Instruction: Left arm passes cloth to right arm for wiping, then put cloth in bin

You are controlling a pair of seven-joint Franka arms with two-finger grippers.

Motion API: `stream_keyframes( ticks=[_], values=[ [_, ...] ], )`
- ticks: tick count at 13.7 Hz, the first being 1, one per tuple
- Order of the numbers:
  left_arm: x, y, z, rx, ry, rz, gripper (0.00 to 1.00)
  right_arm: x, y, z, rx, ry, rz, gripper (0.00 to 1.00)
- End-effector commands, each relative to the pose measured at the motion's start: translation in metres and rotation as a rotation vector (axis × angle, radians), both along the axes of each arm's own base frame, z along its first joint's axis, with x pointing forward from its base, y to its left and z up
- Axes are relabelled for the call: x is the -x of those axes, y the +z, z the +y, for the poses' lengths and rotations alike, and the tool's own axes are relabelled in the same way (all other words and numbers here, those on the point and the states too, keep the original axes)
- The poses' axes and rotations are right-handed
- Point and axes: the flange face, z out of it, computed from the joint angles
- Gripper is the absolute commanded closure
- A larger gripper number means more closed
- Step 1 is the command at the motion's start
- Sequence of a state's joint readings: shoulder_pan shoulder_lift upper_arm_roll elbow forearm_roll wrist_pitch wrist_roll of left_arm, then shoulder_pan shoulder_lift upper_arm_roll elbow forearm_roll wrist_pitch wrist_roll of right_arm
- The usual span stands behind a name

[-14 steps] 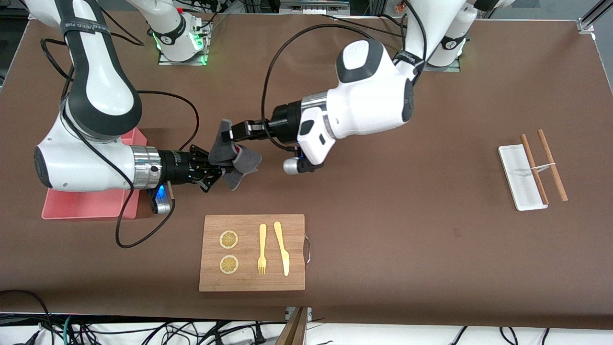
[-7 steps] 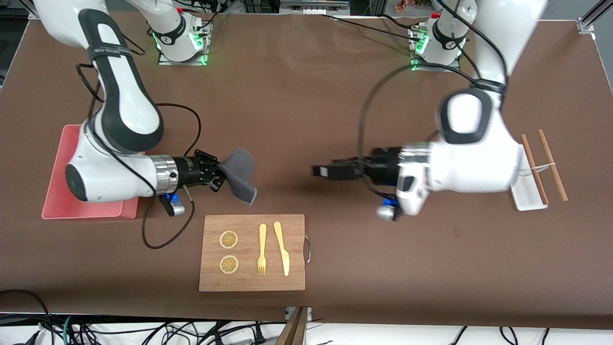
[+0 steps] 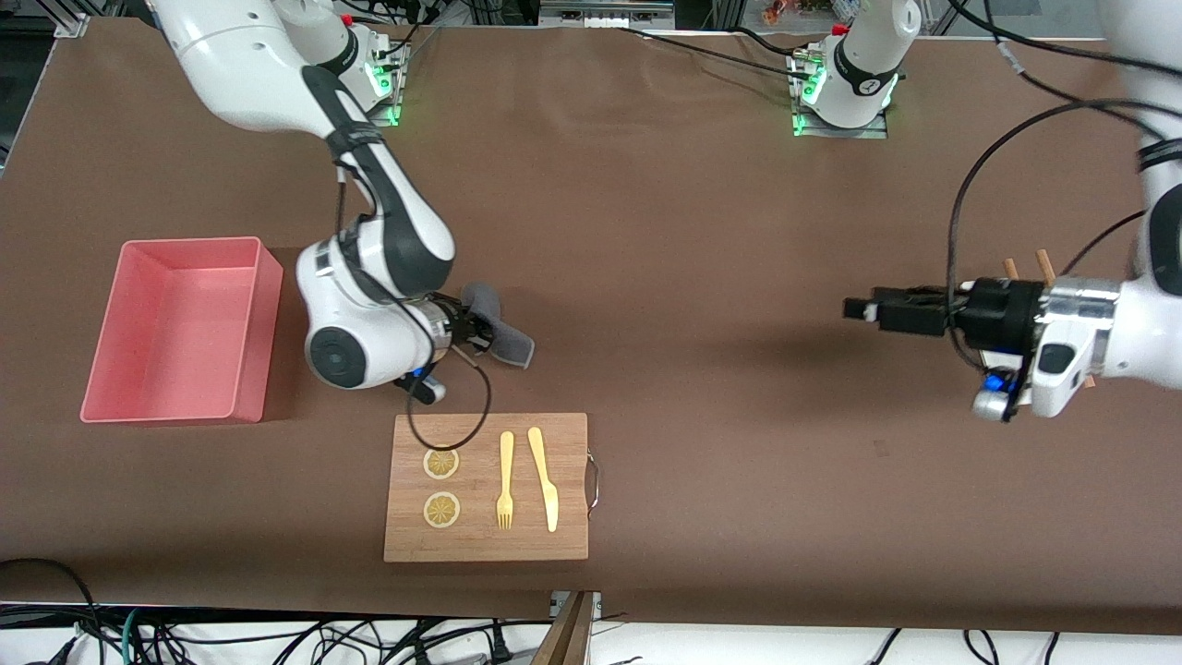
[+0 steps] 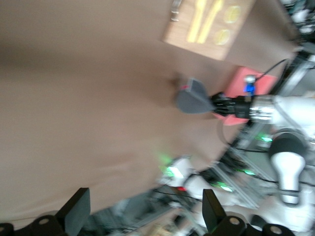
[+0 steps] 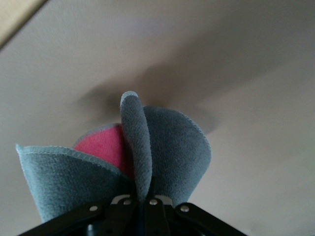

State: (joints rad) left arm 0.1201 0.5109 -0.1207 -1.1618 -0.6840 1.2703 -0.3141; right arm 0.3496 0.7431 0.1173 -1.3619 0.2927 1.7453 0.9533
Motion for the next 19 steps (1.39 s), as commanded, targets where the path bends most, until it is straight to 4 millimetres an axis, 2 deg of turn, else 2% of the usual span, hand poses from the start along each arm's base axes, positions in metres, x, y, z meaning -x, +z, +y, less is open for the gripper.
stream_keyframes(
  ticks=[1, 4, 6, 8, 9, 11, 14, 17, 19],
  values=[
    [0.037, 0.033, 0.006, -0.232, -0.142, -0.078, 0.0, 0.006, -0.023, 0.013, 0.019, 0.052, -0.014, 1.0],
    [0.074, 0.056, 0.018, -0.469, -0.219, -0.123, 0.0, 0.017, -0.06, 0.007, 0.066, 0.086, -0.043, 1.0],
    [0.103, 0.062, 0.014, -0.605, -0.239, -0.174, 0.0, 0.017, -0.074, -0.014, 0.078, 0.187, -0.052, 1.0],
    [0.129, 0.05, 0.013, -0.664, -0.224, -0.235, 0.0, 0.003, -0.073, -0.05, 0.055, 0.23, -0.048, 1.0],
    [0.131, 0.045, 0.014, -0.669, -0.212, -0.259, 0.0, -0.003, -0.073, -0.069, 0.051, 0.259, -0.041, 1.0],
    [0.112, 0.046, 0.015, -0.668, -0.189, -0.306, 0.0, -0.012, -0.07, -0.11, 0.048, 0.326, -0.022, 1.0],
    [0.092, 0.058, 0.026, -0.724, -0.185, -0.346, 0.0, -0.027, -0.068, -0.172, 0.036, 0.433, -0.02, 1.0],
    [0.092, 0.063, 0.031, -0.727, -0.191, -0.359, 0.0, -0.036, -0.053, -0.206, 0.016, 0.493, -0.03, 1.0],
    [0.089, 0.065, 0.058, -0.695, -0.227, -0.385, 0.0, -0.035, -0.054, -0.211, 0.012, 0.505, -0.025, 1.0]
  ],
)
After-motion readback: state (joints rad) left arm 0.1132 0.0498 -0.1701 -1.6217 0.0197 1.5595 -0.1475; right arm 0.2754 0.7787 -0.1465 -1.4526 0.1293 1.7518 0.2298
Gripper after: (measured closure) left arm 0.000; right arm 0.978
